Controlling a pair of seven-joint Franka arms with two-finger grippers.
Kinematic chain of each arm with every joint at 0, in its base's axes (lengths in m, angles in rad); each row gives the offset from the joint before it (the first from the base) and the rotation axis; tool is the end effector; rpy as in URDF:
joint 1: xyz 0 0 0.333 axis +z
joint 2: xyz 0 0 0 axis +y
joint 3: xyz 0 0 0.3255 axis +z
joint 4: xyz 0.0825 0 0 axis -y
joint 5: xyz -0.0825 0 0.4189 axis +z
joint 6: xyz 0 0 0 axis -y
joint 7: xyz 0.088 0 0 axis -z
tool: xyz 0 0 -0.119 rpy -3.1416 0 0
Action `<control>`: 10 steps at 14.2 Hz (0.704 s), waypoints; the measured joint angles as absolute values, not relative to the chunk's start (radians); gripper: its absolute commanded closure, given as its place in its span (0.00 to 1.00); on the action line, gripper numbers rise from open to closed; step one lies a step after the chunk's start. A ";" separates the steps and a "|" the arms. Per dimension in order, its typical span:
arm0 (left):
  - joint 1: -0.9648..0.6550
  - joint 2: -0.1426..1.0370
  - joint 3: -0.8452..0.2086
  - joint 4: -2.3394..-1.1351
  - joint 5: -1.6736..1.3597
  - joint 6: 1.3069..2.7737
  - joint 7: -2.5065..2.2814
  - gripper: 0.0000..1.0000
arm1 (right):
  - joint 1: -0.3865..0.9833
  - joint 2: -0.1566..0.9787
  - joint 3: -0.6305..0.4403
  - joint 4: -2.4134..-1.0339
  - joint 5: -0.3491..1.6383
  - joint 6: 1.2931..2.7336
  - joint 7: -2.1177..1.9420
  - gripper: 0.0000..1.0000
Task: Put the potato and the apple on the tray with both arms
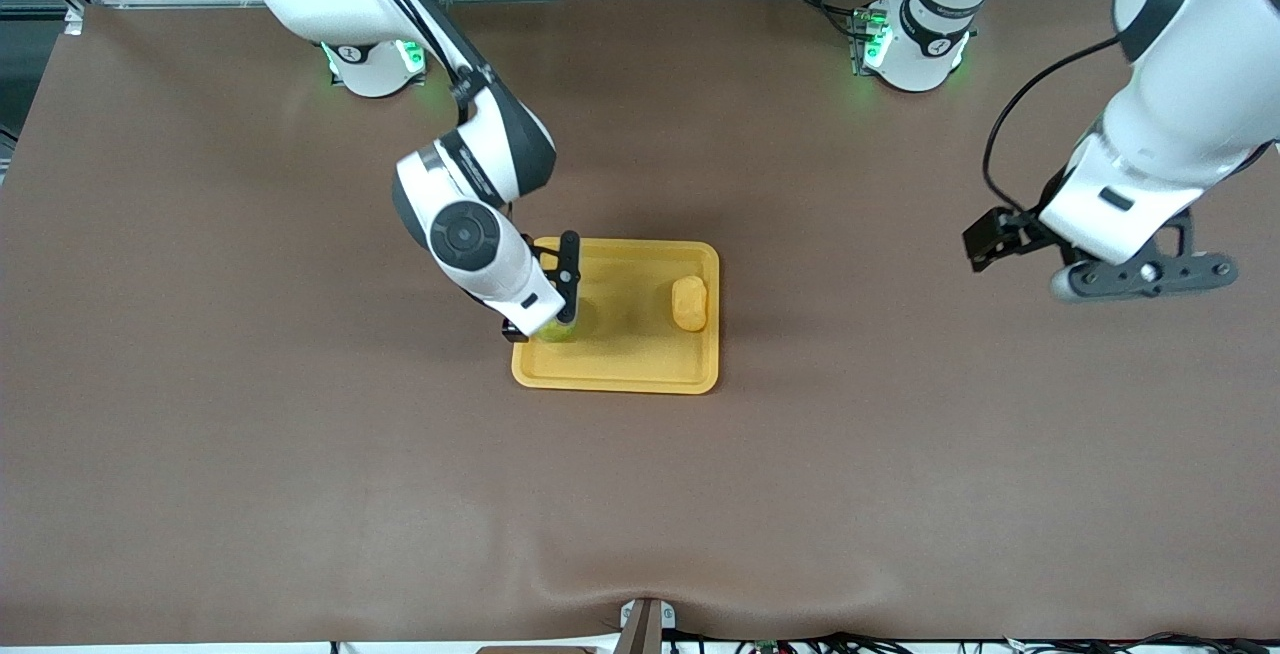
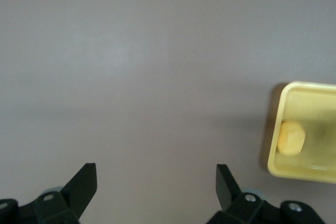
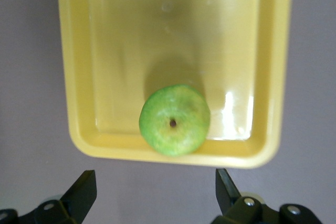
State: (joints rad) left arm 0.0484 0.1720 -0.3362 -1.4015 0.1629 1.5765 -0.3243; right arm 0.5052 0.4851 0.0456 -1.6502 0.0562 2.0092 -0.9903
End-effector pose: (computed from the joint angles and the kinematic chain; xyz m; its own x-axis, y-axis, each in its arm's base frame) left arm 0.6260 -0.1459 0.6083 0.9982 0.0393 0.0456 0.0435 -0.9944 -0.0967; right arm 0.5919 0.3647 0.2994 0.0598 0.9981 -0.0119 0.9878 -0.0609 -0.1433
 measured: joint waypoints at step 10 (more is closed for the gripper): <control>0.090 0.037 -0.213 -1.402 0.125 1.447 -0.080 0.00 | 0.184 0.388 0.034 -1.628 0.058 1.993 -0.815 0.00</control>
